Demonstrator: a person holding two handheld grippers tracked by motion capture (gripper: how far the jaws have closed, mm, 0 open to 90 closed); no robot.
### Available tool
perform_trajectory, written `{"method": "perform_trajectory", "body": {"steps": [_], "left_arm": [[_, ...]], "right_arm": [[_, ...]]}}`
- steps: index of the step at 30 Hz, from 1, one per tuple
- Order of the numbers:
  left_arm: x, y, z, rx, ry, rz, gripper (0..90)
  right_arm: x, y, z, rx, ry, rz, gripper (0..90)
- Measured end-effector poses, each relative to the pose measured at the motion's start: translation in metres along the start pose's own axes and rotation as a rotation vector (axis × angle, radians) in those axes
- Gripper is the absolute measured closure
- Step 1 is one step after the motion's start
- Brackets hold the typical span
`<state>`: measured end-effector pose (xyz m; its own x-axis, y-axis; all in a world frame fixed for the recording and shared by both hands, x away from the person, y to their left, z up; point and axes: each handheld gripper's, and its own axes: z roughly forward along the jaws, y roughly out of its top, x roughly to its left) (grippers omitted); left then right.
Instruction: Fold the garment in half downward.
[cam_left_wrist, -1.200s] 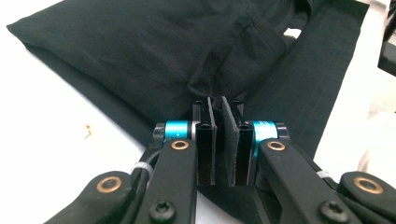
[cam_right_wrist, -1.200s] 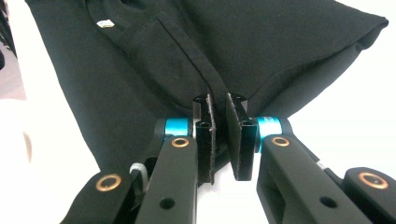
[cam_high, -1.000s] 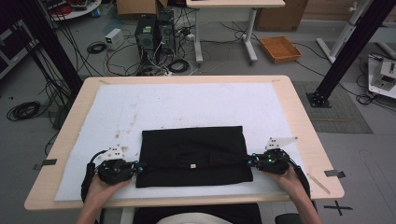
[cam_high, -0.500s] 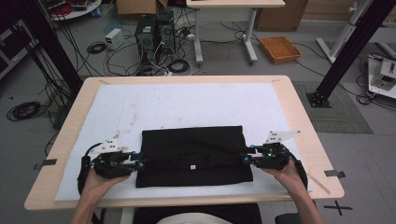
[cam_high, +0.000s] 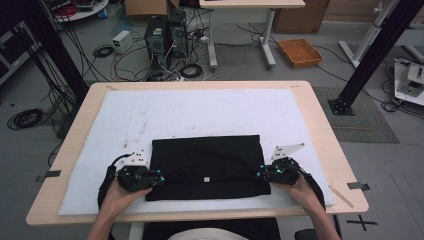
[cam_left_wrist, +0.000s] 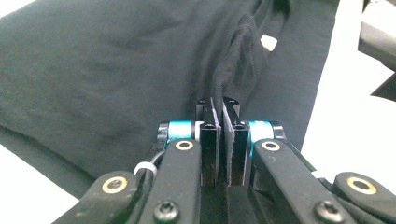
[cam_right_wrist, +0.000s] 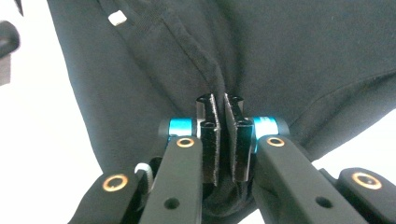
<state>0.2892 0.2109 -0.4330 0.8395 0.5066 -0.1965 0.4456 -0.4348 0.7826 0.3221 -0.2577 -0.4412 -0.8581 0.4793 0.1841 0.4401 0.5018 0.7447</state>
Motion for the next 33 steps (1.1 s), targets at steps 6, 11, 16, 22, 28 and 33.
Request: {"method": "perform_trajectory", "body": {"steps": [6,11,16,22,28,33], "left_arm": [[-0.009,-0.004,-0.010,-0.023,-0.023,0.018,87.1],[-0.017,-0.009,-0.010,-0.004,-0.047,0.033,87.0],[-0.019,-0.013,-0.007,0.010,-0.052,0.034,87.0],[-0.021,-0.018,-0.007,0.016,-0.075,0.025,86.9],[-0.025,-0.024,-0.013,0.009,-0.107,0.018,80.5],[-0.028,-0.024,-0.026,-0.053,-0.126,0.009,73.9]], "right_arm": [[0.008,-0.002,-0.008,-0.023,0.022,-0.022,87.4],[0.015,-0.009,-0.011,-0.005,0.033,-0.049,87.2],[0.014,-0.013,-0.011,-0.007,0.034,-0.039,87.2],[0.017,-0.015,-0.013,-0.010,0.060,-0.051,83.5],[0.019,-0.021,-0.023,-0.034,0.099,-0.039,78.6],[0.021,-0.022,-0.033,-0.092,0.152,-0.022,78.2]]}}
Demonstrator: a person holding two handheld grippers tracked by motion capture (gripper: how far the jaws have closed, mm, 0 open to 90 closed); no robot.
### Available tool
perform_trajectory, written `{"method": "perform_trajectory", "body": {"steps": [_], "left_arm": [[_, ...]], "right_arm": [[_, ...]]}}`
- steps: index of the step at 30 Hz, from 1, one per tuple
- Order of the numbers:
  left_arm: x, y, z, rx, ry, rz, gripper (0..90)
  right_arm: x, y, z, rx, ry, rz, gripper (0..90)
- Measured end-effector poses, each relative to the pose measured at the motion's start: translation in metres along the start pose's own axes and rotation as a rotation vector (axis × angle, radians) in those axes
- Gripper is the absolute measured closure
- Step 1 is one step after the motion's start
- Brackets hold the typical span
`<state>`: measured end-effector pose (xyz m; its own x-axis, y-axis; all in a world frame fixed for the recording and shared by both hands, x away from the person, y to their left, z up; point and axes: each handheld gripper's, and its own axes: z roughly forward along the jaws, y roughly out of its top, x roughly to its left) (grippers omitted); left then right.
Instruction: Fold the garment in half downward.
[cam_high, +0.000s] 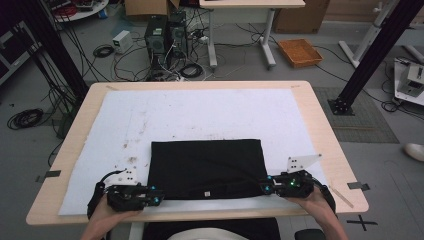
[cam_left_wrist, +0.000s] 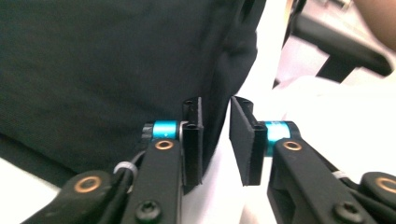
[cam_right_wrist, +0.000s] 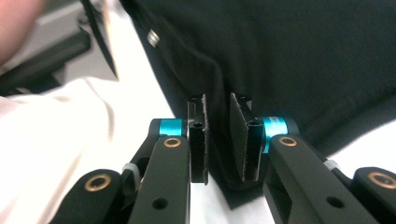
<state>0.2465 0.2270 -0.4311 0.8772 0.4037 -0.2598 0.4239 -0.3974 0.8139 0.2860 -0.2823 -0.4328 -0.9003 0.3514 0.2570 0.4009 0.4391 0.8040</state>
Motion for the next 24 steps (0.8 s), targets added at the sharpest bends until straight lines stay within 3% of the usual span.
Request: {"method": "perform_trajectory", "body": {"steps": [3,7,8,9,15,18,21,22,24], "left_arm": [[-0.002,0.003,-0.007,-0.033,0.032,0.001,72.1],[0.002,0.004,-0.008,-0.041,0.121,-0.009,71.7],[0.002,0.004,-0.008,-0.041,0.121,-0.009,71.7],[0.006,0.001,-0.004,-0.029,0.162,-0.022,71.7],[0.007,-0.009,0.006,0.033,0.164,-0.022,71.1],[0.008,-0.013,0.008,0.061,0.176,-0.016,70.8],[0.008,-0.012,0.007,0.054,0.184,0.001,68.0],[0.008,-0.012,0.007,0.054,0.184,0.001,66.5],[0.010,-0.009,0.002,0.029,0.233,-0.009,64.4]], "right_arm": [[0.002,0.003,-0.003,-0.048,0.030,0.004,76.5],[0.000,0.008,0.001,-0.055,-0.025,0.012,73.9],[0.000,0.008,0.001,-0.055,-0.025,0.012,73.9],[-0.001,0.009,0.010,-0.017,-0.048,0.006,71.3],[0.005,0.005,0.026,0.065,-0.050,-0.034,68.9],[0.005,-0.002,0.029,0.110,-0.083,-0.030,68.4],[0.004,-0.005,0.025,0.090,-0.084,-0.024,63.8],[0.003,-0.004,0.022,0.076,-0.104,-0.019,62.5],[0.000,-0.003,0.016,0.042,-0.154,0.000,62.5]]}}
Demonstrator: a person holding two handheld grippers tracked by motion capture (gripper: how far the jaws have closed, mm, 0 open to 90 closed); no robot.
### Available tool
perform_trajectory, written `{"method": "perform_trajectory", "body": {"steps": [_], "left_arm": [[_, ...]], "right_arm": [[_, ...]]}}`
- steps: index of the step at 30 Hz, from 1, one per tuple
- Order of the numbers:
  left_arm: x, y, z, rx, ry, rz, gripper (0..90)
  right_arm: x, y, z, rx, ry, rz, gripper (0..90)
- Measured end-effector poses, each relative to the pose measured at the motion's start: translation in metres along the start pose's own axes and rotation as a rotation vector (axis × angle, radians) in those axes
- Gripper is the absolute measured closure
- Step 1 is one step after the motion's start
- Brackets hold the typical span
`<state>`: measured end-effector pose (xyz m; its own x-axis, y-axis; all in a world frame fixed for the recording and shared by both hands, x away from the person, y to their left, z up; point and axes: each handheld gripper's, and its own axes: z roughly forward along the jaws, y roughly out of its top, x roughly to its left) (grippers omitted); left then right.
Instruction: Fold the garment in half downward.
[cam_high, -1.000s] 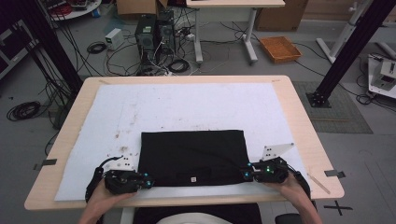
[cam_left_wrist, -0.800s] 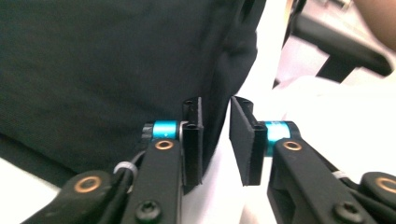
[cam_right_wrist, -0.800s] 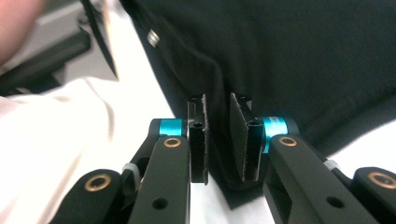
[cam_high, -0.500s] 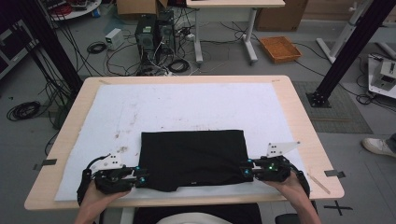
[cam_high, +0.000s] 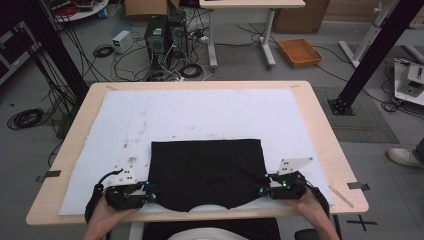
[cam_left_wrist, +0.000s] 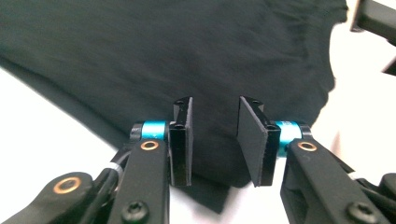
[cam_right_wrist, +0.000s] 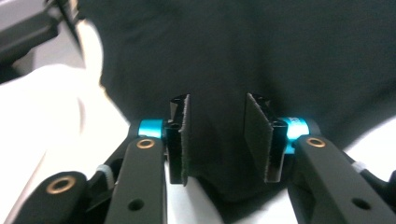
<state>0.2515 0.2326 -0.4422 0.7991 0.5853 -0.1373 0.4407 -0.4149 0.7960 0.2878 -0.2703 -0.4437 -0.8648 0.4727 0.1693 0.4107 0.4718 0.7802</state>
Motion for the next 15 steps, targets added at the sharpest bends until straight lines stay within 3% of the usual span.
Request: {"method": "perform_trajectory", "body": {"steps": [2,7,11,15], "left_arm": [[0.003,0.000,-0.002,-0.018,0.037,-0.020,63.0],[0.005,-0.004,0.001,-0.008,0.042,-0.019,64.2],[0.006,-0.007,0.001,0.003,0.046,-0.013,67.2],[0.007,-0.009,-0.002,0.006,0.054,-0.009,68.7]], "right_arm": [[-0.004,0.000,-0.005,-0.013,-0.044,0.019,62.9],[-0.004,0.002,-0.002,-0.041,-0.080,0.000,63.2],[-0.007,0.000,0.008,0.012,-0.084,0.000,65.2],[-0.009,-0.003,0.005,0.014,-0.109,-0.003,68.9]]}}
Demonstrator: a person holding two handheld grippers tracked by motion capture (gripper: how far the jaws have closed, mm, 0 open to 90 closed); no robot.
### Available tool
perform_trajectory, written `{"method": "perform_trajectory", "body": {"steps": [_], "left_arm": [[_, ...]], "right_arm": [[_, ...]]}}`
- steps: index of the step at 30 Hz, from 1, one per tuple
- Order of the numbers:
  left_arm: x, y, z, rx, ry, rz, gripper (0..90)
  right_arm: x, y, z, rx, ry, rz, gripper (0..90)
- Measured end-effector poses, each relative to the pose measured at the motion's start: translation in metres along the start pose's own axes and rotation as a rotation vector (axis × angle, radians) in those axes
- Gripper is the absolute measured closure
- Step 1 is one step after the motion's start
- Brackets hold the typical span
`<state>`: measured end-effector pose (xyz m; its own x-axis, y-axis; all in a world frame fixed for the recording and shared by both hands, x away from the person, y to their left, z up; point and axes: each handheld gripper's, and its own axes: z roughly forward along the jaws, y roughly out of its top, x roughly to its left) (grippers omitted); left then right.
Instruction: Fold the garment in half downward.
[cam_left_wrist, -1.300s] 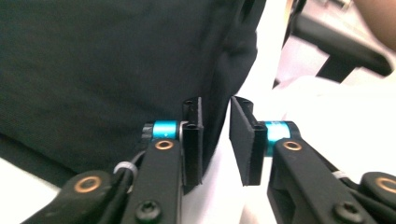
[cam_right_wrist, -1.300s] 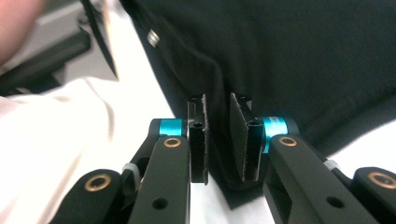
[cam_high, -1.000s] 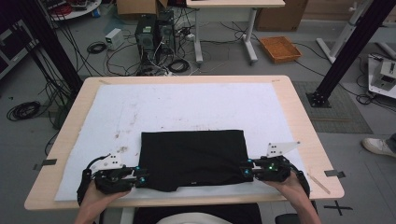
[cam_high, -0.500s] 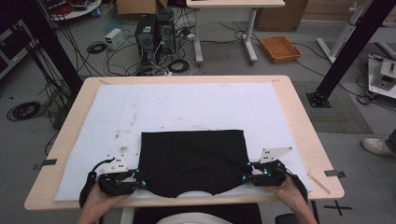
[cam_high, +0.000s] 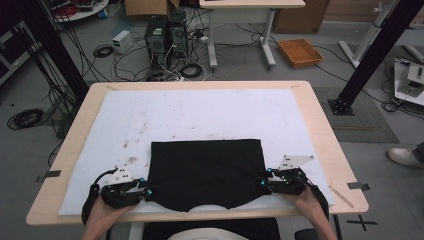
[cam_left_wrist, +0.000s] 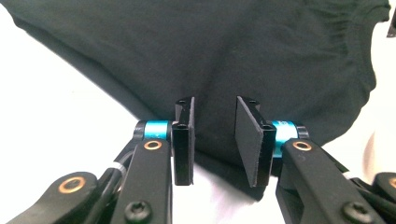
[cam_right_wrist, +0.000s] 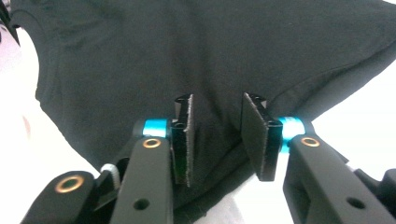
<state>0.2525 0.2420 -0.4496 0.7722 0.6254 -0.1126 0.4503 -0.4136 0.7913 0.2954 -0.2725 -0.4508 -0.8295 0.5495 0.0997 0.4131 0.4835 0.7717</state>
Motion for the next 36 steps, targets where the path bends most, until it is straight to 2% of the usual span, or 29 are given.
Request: {"method": "perform_trajectory", "body": {"steps": [4,7,8,10,12,13,14,15,16,18,19,20,21,25,28,36], "left_arm": [[0.001,-0.001,-0.004,0.005,0.010,0.012,67.5],[0.003,-0.002,-0.008,-0.021,0.022,-0.010,65.7],[0.007,-0.002,-0.015,-0.058,0.032,-0.052,62.7],[0.007,-0.002,-0.016,-0.059,0.034,-0.056,58.9],[0.006,-0.001,-0.017,-0.058,0.034,-0.045,57.5],[0.005,0.000,-0.018,-0.060,0.033,-0.039,57.5],[0.004,0.000,-0.018,-0.066,0.034,-0.040,54.9],[0.004,0.000,-0.018,-0.071,0.044,-0.042,54.9],[0.006,0.002,-0.018,-0.083,0.064,-0.049,50.3],[0.007,0.003,-0.017,-0.092,0.073,-0.058,47.7],[0.009,0.004,-0.017,-0.099,0.084,-0.064,43.2],[0.012,0.006,-0.016,-0.114,0.101,-0.074,41.2],[0.012,0.006,-0.016,-0.114,0.101,-0.074,39.6],[0.016,0.012,-0.017,-0.128,0.123,-0.060,35.9],[0.018,0.014,-0.017,-0.131,0.129,-0.060,33.3],[0.018,0.014,-0.019,-0.136,0.155,-0.056,32.3]], "right_arm": [[-0.002,-0.003,-0.004,0.006,0.009,0.023,67.3],[-0.002,-0.003,-0.005,-0.004,0.017,0.031,65.5],[-0.003,0.000,-0.008,-0.041,0.011,0.040,58.1],[-0.003,0.001,-0.008,-0.051,0.007,0.047,55.8],[-0.003,0.003,-0.010,-0.068,-0.002,0.062,48.9],[-0.003,0.003,-0.010,-0.068,-0.002,0.062,48.9],[-0.004,0.004,-0.010,-0.087,-0.019,0.065,38.4],[-0.004,0.004,-0.010,-0.087,-0.019,0.065,38.4],[-0.005,0.004,-0.009,-0.101,-0.048,0.070,32.5],[-0.006,0.004,-0.009,-0.107,-0.063,0.076,29.6],[-0.008,0.004,-0.010,-0.119,-0.075,0.066,26.3],[-0.008,0.005,-0.010,-0.127,-0.081,0.062,25.4],[-0.009,0.005,-0.011,-0.134,-0.087,0.063,25.1],[-0.014,0.007,-0.011,-0.153,-0.112,0.061,25.0],[-0.017,0.007,-0.010,-0.151,-0.112,0.079,24.9],[-0.022,0.004,-0.009,-0.142,-0.117,0.082,25.0]]}}
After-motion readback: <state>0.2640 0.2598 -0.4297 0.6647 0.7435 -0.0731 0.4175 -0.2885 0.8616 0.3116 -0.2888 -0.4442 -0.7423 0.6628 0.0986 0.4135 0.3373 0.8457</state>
